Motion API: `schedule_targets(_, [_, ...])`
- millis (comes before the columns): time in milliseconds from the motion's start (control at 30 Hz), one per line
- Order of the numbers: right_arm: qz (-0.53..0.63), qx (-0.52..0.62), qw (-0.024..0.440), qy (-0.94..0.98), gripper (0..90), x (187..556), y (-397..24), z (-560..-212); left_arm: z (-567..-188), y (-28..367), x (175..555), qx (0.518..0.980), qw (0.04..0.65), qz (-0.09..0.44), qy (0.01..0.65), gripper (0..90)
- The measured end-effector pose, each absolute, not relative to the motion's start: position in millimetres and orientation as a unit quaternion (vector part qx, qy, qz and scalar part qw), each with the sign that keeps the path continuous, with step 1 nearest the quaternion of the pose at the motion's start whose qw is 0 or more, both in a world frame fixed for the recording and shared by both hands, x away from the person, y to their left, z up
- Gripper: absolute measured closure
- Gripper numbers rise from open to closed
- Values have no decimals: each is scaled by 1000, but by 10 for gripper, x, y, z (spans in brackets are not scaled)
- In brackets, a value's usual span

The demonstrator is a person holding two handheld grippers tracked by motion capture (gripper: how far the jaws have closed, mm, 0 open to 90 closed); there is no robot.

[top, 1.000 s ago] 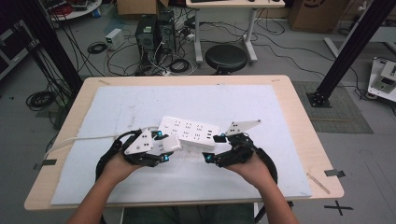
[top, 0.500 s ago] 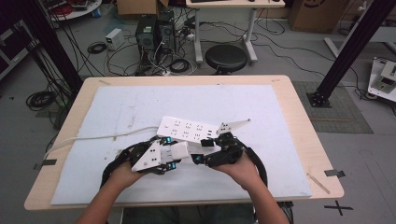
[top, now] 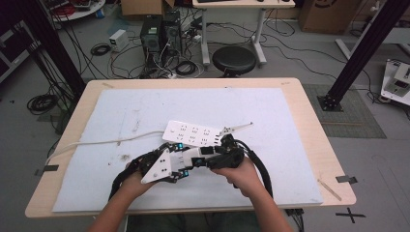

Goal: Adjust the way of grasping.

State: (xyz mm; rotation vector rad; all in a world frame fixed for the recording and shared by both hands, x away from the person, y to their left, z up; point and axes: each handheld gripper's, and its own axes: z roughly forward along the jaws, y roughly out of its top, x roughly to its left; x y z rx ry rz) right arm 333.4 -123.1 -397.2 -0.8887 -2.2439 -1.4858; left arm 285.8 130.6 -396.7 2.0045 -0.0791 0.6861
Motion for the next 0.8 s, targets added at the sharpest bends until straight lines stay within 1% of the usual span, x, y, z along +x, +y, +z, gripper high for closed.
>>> schedule_targets(33, [-520,-309,156,-781,264,3338,-1227,-3975,-3968,1299,2854,824,488,285,-31,425])
schedule_targets(100, [-524,-306,159,-779,269,3351,-1215,-3986,-3966,1290,2857,824,490,283,-32,425])
schedule_targets(233, [-525,-304,167,-777,335,3360,-1203,-4000,-3962,1267,2856,821,493,287,-31,425])
schedule_targets(467, [-531,-296,174,-775,458,3373,-1175,-4027,-3966,1224,2854,819,496,286,-33,425])
schedule_targets(600, [-531,-288,183,-776,547,3372,-1162,-4035,-3971,1214,2860,819,494,291,-33,425])
schedule_targets(733, [-528,-292,189,-775,570,3388,-1165,-4045,-3978,1201,2860,822,486,295,-38,425])
schedule_targets(800, [-525,-293,193,-775,597,3392,-1166,-4051,-3985,1194,2873,824,483,293,-36,419])
